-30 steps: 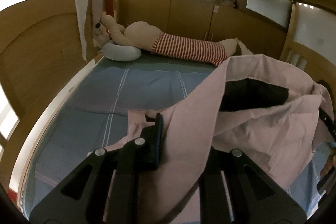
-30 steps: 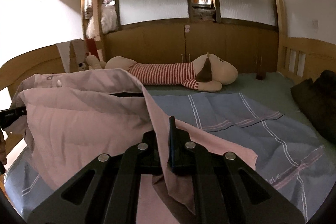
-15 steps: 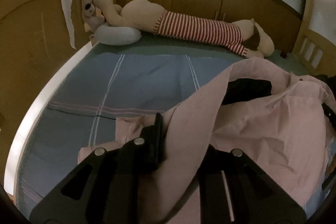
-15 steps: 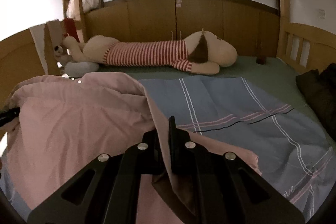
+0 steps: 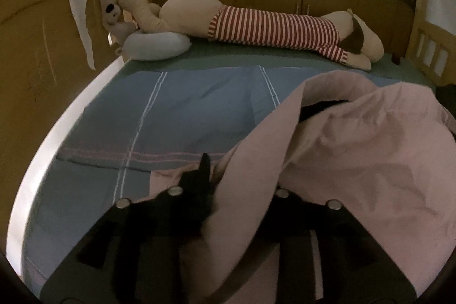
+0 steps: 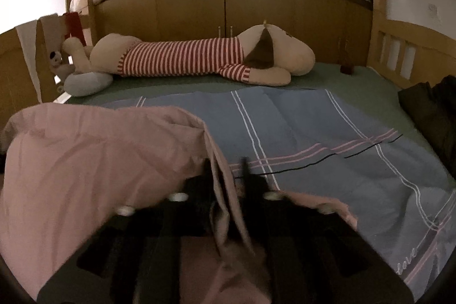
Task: Fold large clothes
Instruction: 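Lay the hem down over the hood and open both grippers, then press and smooth the folded jacket flat with both open grippers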
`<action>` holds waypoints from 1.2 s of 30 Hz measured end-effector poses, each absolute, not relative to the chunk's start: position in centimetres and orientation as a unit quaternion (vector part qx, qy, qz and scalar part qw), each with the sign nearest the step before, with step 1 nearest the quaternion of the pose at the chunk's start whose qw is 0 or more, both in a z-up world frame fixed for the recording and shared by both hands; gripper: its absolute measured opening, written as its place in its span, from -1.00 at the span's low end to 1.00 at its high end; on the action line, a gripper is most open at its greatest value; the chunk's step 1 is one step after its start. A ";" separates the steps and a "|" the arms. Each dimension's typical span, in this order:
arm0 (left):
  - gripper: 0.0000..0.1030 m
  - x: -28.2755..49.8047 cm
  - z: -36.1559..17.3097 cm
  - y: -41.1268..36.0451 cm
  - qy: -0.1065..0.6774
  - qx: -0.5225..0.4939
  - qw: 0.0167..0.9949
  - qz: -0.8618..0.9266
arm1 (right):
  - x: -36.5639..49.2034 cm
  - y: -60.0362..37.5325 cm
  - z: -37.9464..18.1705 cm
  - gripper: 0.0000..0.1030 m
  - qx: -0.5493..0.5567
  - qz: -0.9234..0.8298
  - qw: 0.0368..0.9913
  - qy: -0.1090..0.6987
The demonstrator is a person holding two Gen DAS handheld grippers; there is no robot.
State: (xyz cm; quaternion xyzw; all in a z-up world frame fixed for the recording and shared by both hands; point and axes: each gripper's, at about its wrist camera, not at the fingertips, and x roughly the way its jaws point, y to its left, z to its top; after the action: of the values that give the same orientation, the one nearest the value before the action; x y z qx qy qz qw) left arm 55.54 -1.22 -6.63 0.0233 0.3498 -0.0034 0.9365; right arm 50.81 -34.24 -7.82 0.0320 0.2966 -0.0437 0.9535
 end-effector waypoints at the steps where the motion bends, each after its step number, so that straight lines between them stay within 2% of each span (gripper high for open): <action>1: -0.19 55.6 -6.4 -1.0 0.345 0.028 0.938 0.000 | 50.6 -34.4 -7.4 0.82 0.037 -0.049 0.956 0.286; 2: 0.29 55.7 -6.1 -0.7 0.339 0.031 0.940 0.013 | 50.2 -34.6 -6.9 0.88 0.042 -0.051 0.960 0.272; 3: 0.88 55.5 -5.3 0.2 0.321 0.032 0.946 0.042 | 49.7 -34.9 -6.2 0.91 0.049 -0.049 0.964 0.255; 4: 0.96 55.1 -4.6 0.9 0.300 0.023 0.952 0.054 | 49.4 -35.0 -5.7 0.92 0.052 -0.050 0.966 0.246; 8: 0.96 54.4 -1.7 2.7 0.255 0.019 0.965 0.056 | 47.9 -35.6 -3.4 0.93 0.073 -0.048 0.972 0.219; 12: 0.96 51.9 2.7 3.2 0.158 0.046 0.980 0.113 | 45.0 -34.5 -0.5 0.93 0.051 -0.043 0.984 0.165; 17: 0.96 48.2 7.4 5.8 0.074 -0.036 0.984 0.156 | 42.5 -32.9 1.3 0.97 0.039 -0.020 0.989 0.140; 25: 0.96 45.9 5.0 -0.5 0.139 0.007 0.990 0.030 | 41.2 -29.8 0.3 0.97 0.030 0.012 0.986 0.165; 30: 0.96 47.8 -0.2 -5.5 0.235 0.048 0.970 -0.029 | 41.9 -28.4 -1.6 0.97 0.032 0.011 0.982 0.186; 36: 0.96 51.6 -5.9 -7.9 0.270 0.086 0.959 0.002 | 44.5 -26.3 -4.8 0.97 -0.010 0.000 0.979 0.205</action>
State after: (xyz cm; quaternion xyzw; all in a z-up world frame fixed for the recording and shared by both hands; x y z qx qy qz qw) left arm 51.57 -7.86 -5.93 0.0855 0.2704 0.0016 0.9590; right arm 44.49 -26.26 -4.83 -0.0104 0.2054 0.0002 0.9786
